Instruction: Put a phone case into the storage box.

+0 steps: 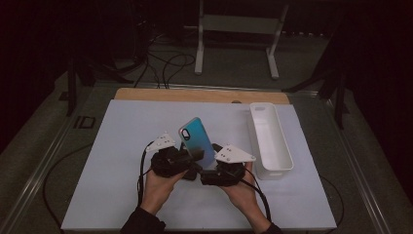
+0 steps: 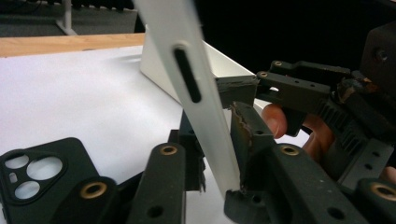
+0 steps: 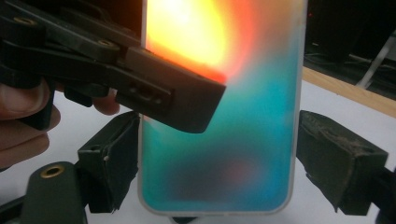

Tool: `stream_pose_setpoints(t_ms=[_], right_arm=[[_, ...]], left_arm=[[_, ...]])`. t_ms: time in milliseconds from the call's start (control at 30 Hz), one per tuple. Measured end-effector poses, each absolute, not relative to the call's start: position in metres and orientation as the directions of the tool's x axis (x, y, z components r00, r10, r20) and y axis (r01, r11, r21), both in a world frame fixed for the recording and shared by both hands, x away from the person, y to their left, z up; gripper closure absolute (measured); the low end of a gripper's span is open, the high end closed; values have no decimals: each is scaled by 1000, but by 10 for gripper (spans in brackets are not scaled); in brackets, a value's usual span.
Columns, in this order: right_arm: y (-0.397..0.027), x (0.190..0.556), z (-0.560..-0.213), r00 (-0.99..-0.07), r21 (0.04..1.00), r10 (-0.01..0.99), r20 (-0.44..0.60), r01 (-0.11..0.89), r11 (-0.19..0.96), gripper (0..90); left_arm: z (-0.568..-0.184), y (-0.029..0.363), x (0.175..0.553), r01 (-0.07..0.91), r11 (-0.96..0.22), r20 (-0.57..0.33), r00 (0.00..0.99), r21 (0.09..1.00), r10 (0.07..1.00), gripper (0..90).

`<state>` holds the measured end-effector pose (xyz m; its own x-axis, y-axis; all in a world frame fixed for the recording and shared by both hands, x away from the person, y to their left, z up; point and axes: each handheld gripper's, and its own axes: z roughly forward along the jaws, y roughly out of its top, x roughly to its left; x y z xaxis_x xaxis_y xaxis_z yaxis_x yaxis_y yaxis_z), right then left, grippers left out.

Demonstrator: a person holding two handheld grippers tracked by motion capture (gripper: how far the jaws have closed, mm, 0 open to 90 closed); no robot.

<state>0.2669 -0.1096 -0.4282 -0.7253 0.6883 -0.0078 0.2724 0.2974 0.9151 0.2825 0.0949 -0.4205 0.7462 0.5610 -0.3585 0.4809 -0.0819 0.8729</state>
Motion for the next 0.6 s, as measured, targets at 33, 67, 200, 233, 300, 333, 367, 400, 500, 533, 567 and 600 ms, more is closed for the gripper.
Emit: stream_pose_setpoints(t_ms=[33, 67, 200, 233, 300, 333, 367, 400, 500, 533, 567, 600], right_arm=[[-109, 268, -428, -727, 913, 686, -8, 274, 301, 167], [-109, 268, -428, -728, 912, 686, -12, 274, 306, 166], [-108, 268, -428, -726, 911, 687, -35, 260, 321, 164], [-109, 268, -427, -729, 910, 684, -32, 262, 321, 161], [-110, 270, -426, -743, 906, 670, -7, 279, 319, 150], [-110, 270, -426, -743, 906, 670, -7, 279, 319, 150], [-111, 271, -426, -754, 904, 657, 13, 289, 314, 142], [-114, 272, -427, -758, 905, 651, 31, 298, 304, 126], [-121, 276, -427, -776, 902, 623, 97, 333, 275, 104], [-121, 276, -427, -776, 902, 623, 97, 333, 275, 104], [-123, 276, -427, -776, 902, 622, 106, 339, 269, 104], [-124, 276, -427, -771, 904, 630, 93, 331, 272, 104]], left_arm=[[-420, 94, 282, 476, -84, -355, 750, 876, 558, 788], [-420, 93, 281, 469, -92, -343, 753, 878, 561, 793], [-420, 93, 281, 463, -86, -343, 757, 882, 556, 801], [-419, 93, 281, 460, -86, -339, 756, 884, 560, 805], [-418, 95, 280, 453, -77, -336, 755, 888, 563, 807], [-418, 95, 280, 453, -77, -336, 755, 888, 563, 807], [-418, 97, 280, 449, -74, -333, 754, 890, 566, 807], [-417, 98, 280, 446, -70, -332, 751, 892, 570, 808], [-416, 102, 279, 444, -72, -322, 742, 893, 587, 808], [-416, 103, 279, 444, -74, -319, 741, 893, 591, 808], [-416, 104, 278, 437, -79, -310, 742, 896, 594, 808], [-416, 104, 278, 437, -79, -310, 742, 896, 594, 808]])
